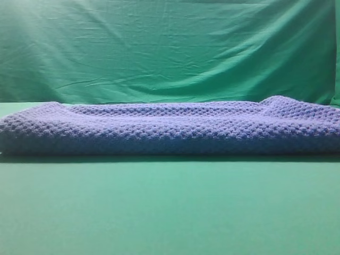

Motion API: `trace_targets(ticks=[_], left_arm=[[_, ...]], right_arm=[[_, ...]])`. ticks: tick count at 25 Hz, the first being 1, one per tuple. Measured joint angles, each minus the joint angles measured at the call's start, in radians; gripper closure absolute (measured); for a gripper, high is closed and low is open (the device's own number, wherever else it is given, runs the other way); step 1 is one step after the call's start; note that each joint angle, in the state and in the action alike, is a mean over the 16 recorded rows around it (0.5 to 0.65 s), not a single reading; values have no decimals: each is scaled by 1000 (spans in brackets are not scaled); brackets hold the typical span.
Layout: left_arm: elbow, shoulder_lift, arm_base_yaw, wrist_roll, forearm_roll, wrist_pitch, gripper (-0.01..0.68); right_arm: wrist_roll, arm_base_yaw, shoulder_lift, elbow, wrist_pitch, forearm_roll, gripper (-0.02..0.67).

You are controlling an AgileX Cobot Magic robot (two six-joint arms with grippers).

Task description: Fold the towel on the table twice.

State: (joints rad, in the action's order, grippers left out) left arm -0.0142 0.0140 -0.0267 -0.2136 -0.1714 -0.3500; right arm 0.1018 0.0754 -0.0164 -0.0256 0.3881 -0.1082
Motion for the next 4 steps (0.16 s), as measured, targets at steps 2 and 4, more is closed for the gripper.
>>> trace_targets(ticks=[2,4], left_arm=[[0,0,0,0,0,0,673],[0,0,0,0,0,0,673]], right_arm=[[0,0,0,0,0,0,649],[0,0,0,0,0,0,649]])
